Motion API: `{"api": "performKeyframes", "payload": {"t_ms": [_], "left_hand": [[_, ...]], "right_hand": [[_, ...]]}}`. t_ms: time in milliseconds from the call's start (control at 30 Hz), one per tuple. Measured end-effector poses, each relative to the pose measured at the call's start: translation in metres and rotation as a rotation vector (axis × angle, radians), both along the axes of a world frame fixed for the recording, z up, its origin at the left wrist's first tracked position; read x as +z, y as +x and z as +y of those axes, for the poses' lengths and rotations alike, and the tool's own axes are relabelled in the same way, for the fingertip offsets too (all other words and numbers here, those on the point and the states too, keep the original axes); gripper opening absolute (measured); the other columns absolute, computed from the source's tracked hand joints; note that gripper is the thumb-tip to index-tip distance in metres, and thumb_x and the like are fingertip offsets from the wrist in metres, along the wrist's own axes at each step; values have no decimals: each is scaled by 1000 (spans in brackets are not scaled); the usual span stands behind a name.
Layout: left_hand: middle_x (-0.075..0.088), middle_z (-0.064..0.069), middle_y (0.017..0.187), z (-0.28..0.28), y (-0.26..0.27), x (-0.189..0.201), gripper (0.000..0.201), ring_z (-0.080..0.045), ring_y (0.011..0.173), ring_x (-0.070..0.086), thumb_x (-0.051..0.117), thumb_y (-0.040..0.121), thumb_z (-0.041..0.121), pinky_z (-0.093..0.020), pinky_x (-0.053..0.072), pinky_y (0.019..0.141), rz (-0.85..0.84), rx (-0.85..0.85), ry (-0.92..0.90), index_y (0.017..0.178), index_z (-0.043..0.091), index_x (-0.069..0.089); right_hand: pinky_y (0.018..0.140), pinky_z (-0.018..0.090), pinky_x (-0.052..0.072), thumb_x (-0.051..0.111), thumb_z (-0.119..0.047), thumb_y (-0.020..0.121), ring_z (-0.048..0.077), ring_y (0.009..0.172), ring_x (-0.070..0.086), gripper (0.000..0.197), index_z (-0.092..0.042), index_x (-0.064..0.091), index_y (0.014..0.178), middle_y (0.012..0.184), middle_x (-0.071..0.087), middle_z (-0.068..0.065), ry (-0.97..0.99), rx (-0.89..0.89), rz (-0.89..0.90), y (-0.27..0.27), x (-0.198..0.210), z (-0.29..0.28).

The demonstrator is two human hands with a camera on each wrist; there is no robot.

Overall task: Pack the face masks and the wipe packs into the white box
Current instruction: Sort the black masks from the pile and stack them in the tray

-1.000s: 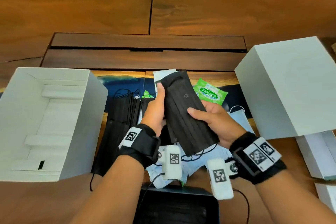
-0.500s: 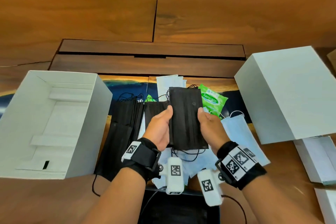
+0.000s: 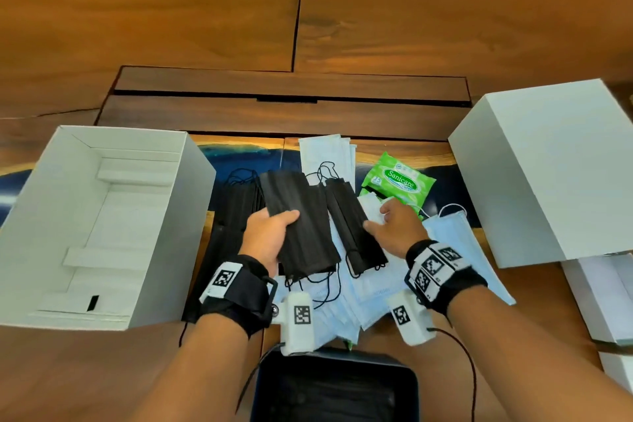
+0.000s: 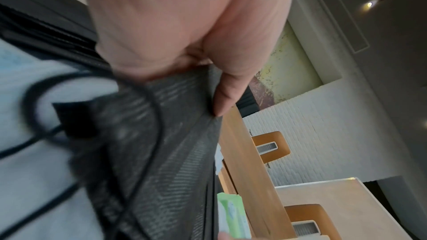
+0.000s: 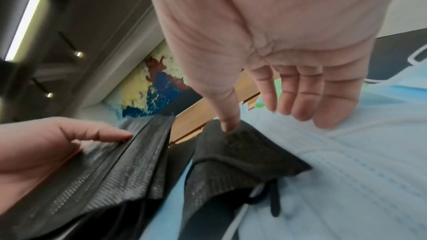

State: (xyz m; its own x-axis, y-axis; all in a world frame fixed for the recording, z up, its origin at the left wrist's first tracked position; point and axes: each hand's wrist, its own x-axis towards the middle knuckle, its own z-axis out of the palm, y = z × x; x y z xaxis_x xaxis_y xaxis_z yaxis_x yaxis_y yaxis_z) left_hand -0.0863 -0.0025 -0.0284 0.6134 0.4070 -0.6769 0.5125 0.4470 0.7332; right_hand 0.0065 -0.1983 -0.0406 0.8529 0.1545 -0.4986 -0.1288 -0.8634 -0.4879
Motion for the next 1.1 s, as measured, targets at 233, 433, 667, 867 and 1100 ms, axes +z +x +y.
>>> {"api": "performKeyframes", "payload": {"t_ms": [233, 433, 667, 867, 1100], "left_hand": [[73, -15, 100, -4, -8, -2, 15, -33, 95, 69, 64, 85, 14, -53, 56, 88, 83, -7, 5, 98, 11, 71], [72, -17, 103, -5, -9, -1, 19, -35, 95, 69, 64, 81, 10, -55, 55, 88, 92, -5, 20, 99, 12, 70], [71, -16, 103, -6, -11, 2, 17, -34, 96, 68, 62, 84, 7, -52, 56, 88, 94, -23, 18, 97, 14, 68], [72, -14, 105, -11, -12, 13, 23, -33, 102, 66, 53, 92, 5, -49, 52, 95, -1, -53, -59, 103, 16, 70], [61, -10, 133, -11, -20, 23, 95, -25, 122, 58, 72, 69, 71, -48, 42, 108, 14, -92, -172, 143, 16, 46]], "right_hand": [[76, 33, 45, 72, -48, 78, 26, 97, 58, 50, -16, 47, 106, 108, 60, 7, -133, 165, -39, -10, -5, 19], [73, 34, 47, 73, -36, 81, 26, 82, 59, 36, -19, 44, 93, 87, 61, 2, -49, 73, -113, -14, -4, 19], [64, 27, 46, 67, -19, 77, 22, 73, 58, 19, -21, 51, 67, 71, 58, -2, 15, 51, -99, -13, 9, 16], [54, 29, 39, 63, -17, 71, 17, 58, 49, 15, -13, 50, 65, 60, 53, -2, 231, 236, -209, -48, 61, 46], [68, 32, 51, 64, -21, 78, 12, 69, 58, 9, -16, 59, 73, 73, 63, -5, 364, 365, -53, -77, 50, 78]]}}
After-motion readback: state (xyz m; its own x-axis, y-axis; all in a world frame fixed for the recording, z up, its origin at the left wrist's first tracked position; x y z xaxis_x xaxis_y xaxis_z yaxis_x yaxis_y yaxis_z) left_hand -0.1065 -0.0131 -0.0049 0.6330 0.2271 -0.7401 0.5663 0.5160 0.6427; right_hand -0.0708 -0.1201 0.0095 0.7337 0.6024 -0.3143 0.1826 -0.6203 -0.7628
